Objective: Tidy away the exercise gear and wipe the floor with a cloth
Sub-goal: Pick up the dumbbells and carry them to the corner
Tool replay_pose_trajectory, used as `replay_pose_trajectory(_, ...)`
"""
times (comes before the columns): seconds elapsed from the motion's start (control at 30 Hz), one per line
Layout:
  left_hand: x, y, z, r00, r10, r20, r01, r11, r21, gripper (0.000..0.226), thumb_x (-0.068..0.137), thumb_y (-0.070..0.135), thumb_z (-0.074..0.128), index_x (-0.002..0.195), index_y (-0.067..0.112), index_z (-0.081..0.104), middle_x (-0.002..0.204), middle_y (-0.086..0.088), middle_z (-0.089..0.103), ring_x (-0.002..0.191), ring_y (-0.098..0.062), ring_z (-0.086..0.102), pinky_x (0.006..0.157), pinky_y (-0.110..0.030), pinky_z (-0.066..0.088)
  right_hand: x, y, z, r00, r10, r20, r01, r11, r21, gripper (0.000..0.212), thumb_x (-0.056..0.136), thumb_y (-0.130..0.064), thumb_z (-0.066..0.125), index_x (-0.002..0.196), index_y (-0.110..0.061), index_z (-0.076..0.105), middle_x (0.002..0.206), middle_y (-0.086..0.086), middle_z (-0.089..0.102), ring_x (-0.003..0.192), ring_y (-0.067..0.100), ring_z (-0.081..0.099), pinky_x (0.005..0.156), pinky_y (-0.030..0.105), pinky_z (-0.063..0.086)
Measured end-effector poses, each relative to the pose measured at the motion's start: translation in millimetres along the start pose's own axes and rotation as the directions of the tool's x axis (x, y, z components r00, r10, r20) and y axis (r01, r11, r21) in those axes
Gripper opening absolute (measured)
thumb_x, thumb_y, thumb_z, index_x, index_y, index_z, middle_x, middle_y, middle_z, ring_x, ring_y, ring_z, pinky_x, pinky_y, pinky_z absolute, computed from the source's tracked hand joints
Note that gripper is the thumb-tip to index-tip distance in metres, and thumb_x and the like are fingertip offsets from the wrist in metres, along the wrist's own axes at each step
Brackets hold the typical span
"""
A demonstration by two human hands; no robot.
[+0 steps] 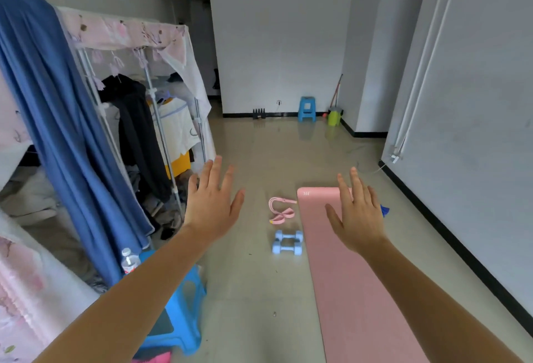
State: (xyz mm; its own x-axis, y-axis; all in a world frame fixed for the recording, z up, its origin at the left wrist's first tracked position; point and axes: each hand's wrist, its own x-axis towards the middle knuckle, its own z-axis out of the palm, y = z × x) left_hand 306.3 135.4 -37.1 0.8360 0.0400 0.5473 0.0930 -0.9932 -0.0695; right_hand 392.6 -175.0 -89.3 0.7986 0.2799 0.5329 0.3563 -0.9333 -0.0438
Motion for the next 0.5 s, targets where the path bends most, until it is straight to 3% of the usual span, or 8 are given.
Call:
replay_pose_trajectory(0.27, 182, 16, 158, 0.995, 0.050, 0.091, -0.049, 0.999, -0.011, 0.063, 0.097, 0.049, 0.025, 0.144, 0.011, 0.044, 0.152, -0.019, 0.037, 0.139, -0.038, 0.037, 0.106, -0.060, 0.036, 161, 57, 142, 0.994, 0.100, 0.047, -0.102, 0.994, 0.028, 0.071, 0.099, -0.050, 0.032, 0.157, -0.011, 0.022, 0.164, 0.021, 0.018, 0.145, 0.039, 0.034, 0.117, 0.054, 0.029)
replay_pose_trajectory(0.5, 327, 2, 260, 0.989, 0.084, 0.121, -0.083, 0.996, -0.016, 0.061, 0.098, 0.049, 0.029, 0.141, 0.009, 0.047, 0.149, -0.021, 0.041, 0.134, -0.040, 0.043, 0.102, -0.058, 0.039, 312, 86, 234, 0.984, 0.138, 0.116, -0.143, 0.989, 0.032, 0.070, 0.097, -0.042, 0.053, 0.153, -0.005, 0.033, 0.159, 0.024, 0.029, 0.138, 0.041, 0.043, 0.110, 0.056, 0.038)
